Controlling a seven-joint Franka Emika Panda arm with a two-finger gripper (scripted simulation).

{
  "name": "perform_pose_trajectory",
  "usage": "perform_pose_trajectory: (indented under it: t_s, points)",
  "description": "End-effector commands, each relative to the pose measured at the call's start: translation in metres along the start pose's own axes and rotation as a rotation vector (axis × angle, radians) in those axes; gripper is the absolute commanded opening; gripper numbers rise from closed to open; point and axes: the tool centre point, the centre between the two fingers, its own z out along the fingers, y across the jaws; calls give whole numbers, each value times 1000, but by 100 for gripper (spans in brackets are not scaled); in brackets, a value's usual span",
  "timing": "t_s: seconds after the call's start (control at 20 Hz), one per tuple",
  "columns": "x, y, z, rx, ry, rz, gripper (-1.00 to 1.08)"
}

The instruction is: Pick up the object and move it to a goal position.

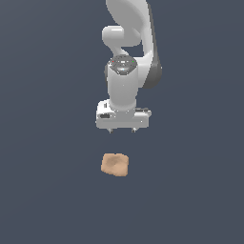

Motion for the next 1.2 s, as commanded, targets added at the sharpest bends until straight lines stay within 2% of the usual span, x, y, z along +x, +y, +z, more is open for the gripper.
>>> perform_pose_trajectory:
  t_s: [0.0,0.55,1.15]
  points:
    - [0,0,0,0,0,0,68]
    - [8,-7,10,13,33,-64,68]
    - [30,-26,42,21,147,-265,68]
